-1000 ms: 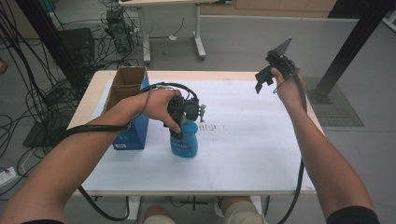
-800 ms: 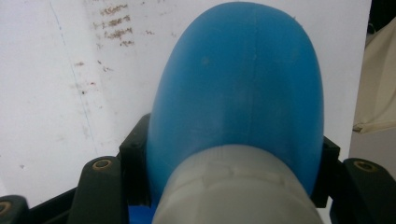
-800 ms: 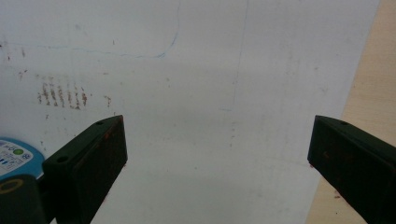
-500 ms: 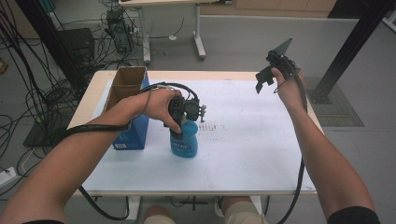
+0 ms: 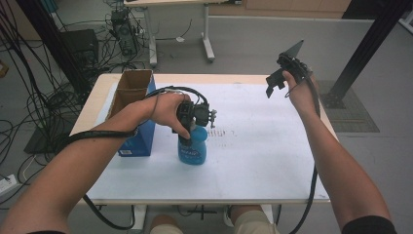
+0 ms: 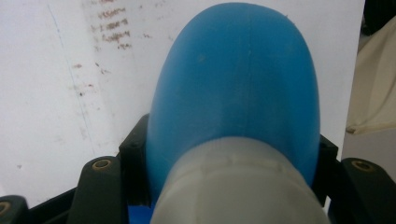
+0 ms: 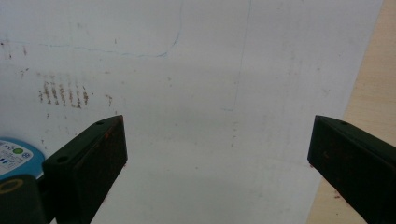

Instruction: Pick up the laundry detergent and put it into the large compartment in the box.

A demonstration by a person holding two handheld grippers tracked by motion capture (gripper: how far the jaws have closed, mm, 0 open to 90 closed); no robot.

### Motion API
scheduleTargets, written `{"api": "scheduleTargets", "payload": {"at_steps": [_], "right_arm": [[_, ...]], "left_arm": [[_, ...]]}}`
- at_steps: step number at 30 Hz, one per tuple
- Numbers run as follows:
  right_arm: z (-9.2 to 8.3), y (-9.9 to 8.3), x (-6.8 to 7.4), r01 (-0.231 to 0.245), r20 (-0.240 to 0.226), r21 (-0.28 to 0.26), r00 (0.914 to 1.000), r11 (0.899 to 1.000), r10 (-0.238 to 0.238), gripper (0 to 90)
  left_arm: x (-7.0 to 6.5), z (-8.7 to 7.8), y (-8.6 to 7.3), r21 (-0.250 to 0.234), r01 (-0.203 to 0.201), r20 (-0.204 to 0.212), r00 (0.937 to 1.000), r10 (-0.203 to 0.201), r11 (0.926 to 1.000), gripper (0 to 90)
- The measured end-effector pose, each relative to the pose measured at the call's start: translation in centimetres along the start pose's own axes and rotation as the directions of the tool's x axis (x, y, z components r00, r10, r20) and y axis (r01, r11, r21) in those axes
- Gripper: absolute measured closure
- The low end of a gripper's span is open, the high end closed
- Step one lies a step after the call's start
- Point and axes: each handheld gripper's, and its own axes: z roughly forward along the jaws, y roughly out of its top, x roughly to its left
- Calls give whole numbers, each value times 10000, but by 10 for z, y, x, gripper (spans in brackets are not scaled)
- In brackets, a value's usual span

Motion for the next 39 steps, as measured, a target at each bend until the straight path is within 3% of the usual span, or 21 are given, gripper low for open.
{"api": "scheduleTargets", "payload": {"at_steps": [5, 8, 15, 19, 22, 26, 28, 30, 31, 32, 33, 35, 36, 37, 38, 39], "right_arm": [[-1, -1, 0, 38, -4, -11, 10000, 10000, -38, 46], [0, -1, 1, 56, -13, 8, 10000, 10000, -56, 46], [-1, -4, 1, 129, -73, -4, 9999, 9999, -129, 46], [-3, -5, 0, 164, -110, -8, 9998, 9999, -164, 46], [-4, -6, -1, 173, -152, 6, 9997, 9999, -173, 46], [-6, -8, -1, 231, -176, -38, 9996, 9997, -232, 46], [-6, -9, 0, 274, -191, -31, 9994, 9996, -274, 46], [-6, -9, 1, 300, -180, -12, 9994, 9996, -300, 46], [-6, -9, 2, 323, -181, 5, 9993, 9995, -323, 46], [-6, -9, 2, 323, -181, 5, 9993, 9995, -323, 46], [-5, -9, 3, 337, -166, 1, 9993, 9994, -337, 46], [-5, -9, 6, 389, -183, -9, 9991, 9992, -389, 46], [-5, -9, 7, 425, -195, -5, 9989, 9991, -425, 46], [-5, -9, 8, 470, -203, -2, 9987, 9989, -470, 46], [-5, -9, 8, 470, -203, -2, 9987, 9989, -470, 46], [-6, -8, 10, 504, -191, 12, 9985, 9987, -504, 46]], "left_arm": [[1, -7, 3, 57, 182, 3, 9998, -182, 9998, 379], [2, -15, 7, 158, 489, -12, 9988, -489, 9987, 379], [5, -46, 15, 166, 1145, -88, 9934, -1143, 9933, 379], [5, -68, 16, 147, 1699, -255, 9852, -1695, 9854, 379], [8, -93, 13, 31, 2379, -344, 9707, -2376, 9713, 379], [17, -119, 8, -49, 3338, -296, 9422, -3338, 9426, 379], [16, -132, 4, -258, 3630, -506, 9301, -3638, 9314, 379], [15, -147, 0, -353, 4025, -750, 9117, -4040, 9147, 379], [15, -147, 0, -353, 4025, -750, 9117, -4040, 9147, 380], [15, -153, -1, -366, 4223, -848, 9017, -4239, 9057, 380], [15, -159, -3, -452, 4481, -923, 8881, -4504, 8928, 379], [17, -177, -11, -588, 5227, -1012, 8444, -5260, 8505, 379], [17, -177, -11, -588, 5227, -1012, 8444, -5260, 8505, 379], [22, -188, -19, -711, 5781, -913, 8077, -5824, 8129, 379], [22, -188, -19, -711, 5781, -913, 8077, -5824, 8129, 379], [23, -194, -24, -779, 5973, -862, 7936, -6023, 7982, 379]]}}
